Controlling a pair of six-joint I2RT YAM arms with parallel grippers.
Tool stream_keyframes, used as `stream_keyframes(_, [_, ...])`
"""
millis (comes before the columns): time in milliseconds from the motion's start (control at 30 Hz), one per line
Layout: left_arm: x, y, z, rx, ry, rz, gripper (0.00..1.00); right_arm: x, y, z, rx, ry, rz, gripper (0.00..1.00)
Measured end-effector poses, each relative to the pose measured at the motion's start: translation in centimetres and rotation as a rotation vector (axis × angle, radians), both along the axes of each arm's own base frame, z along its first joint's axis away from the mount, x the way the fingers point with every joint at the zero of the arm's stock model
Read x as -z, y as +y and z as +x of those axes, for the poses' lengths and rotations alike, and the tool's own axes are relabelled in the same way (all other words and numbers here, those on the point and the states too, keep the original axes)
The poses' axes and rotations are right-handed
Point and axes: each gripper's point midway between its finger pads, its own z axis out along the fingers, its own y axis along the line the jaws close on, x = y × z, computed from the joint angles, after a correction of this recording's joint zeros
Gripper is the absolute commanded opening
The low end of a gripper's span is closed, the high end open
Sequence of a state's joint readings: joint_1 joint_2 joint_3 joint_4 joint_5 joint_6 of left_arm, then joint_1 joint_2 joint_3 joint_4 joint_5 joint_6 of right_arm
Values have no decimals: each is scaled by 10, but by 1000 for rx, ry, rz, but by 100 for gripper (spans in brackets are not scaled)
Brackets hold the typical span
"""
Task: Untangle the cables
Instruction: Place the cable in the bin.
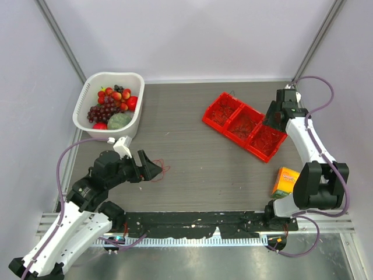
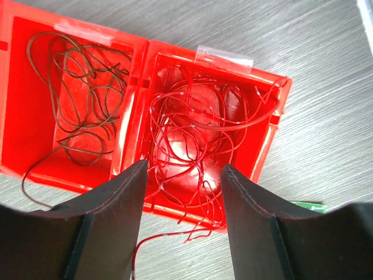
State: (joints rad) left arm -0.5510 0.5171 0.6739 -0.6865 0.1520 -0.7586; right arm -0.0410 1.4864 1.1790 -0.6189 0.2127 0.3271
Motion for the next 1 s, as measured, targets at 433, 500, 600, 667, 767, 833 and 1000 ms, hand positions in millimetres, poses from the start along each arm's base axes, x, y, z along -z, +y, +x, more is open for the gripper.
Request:
stream_keyframes(433, [-1, 0, 0, -2, -3, -3, 88, -36, -8, 0, 10, 12, -105, 64])
stream_keyframes(500, [-2, -1, -1, 5, -1, -8, 87, -26, -20, 9, 59, 73, -201, 65])
stream_keyframes(600, [-2, -5, -3, 26, 7, -20, 87, 3, -30, 12, 93, 182, -337, 64])
stream_keyframes(667, [-3, -8, -4, 41, 12, -31, 86, 18, -27, 6, 79, 211, -375, 64])
stream_keyframes(767, [-6, -11, -6, 55, 11, -45, 85, 24, -18, -7, 39, 132, -373, 68])
stream_keyframes(833, [-9, -14, -6, 67, 6, -59, 84, 20, -10, -18, 6, -9, -338, 76])
stream_keyframes(1000, [-10, -21, -7, 101, 16, -79, 84, -27, -5, -7, 16, -371, -307, 81])
